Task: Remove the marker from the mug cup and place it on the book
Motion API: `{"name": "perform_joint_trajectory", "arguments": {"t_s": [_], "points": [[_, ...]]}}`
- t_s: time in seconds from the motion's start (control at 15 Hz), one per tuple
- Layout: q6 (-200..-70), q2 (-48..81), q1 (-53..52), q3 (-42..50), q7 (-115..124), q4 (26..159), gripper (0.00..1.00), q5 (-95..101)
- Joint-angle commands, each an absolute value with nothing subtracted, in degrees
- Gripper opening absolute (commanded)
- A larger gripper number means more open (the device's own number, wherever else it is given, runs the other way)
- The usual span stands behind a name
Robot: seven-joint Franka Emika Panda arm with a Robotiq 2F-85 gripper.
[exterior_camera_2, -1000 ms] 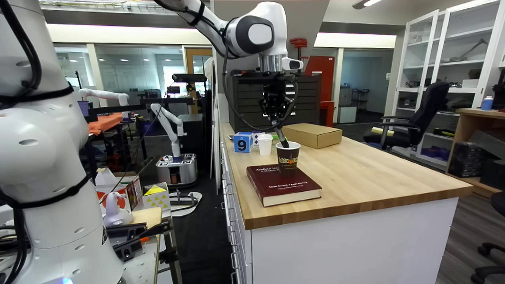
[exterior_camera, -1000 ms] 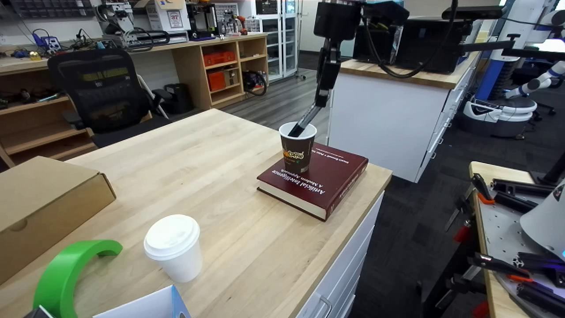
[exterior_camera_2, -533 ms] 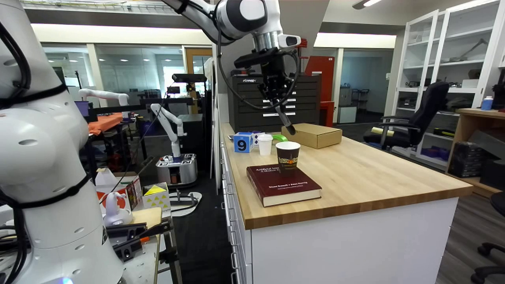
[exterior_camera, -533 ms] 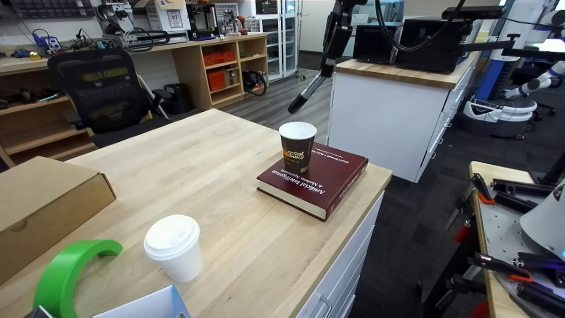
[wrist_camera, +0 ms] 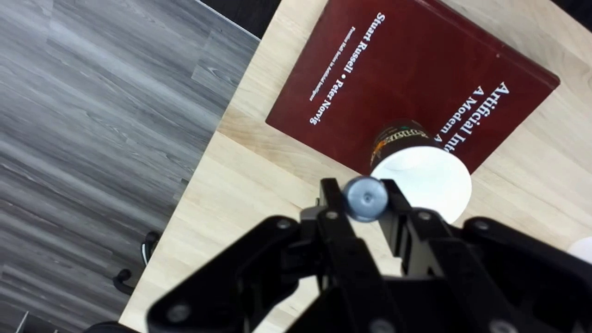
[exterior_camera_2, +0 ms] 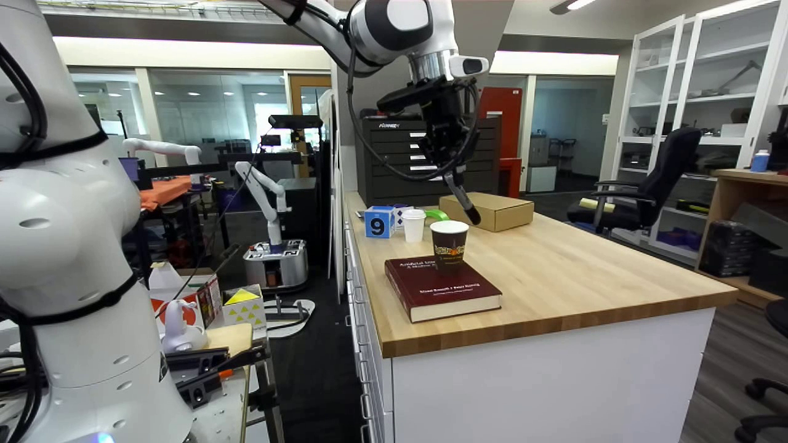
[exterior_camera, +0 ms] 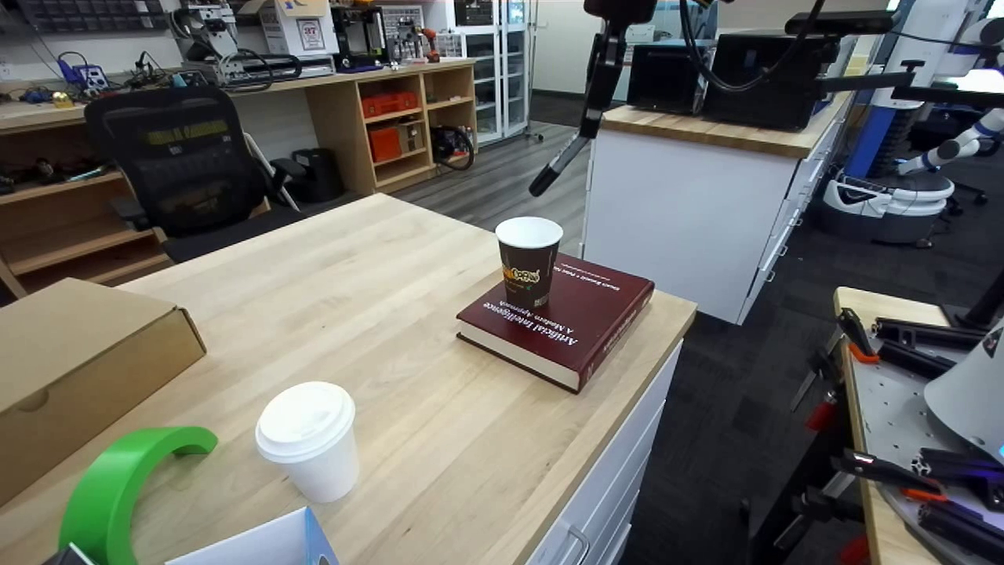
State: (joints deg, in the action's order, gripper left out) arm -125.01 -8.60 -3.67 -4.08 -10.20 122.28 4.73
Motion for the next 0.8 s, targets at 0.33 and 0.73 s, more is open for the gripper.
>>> {"name": "perform_joint_trajectory", "arguments": {"t_s": [0.33,0.73], "points": [[-125.75,-1.95,-3.40,-3.72,-6.17,124.20,0.07,7.37],[-127.99,0.34,-3.47,-3.61,-3.73,125.21,0.07,8.70]]}}
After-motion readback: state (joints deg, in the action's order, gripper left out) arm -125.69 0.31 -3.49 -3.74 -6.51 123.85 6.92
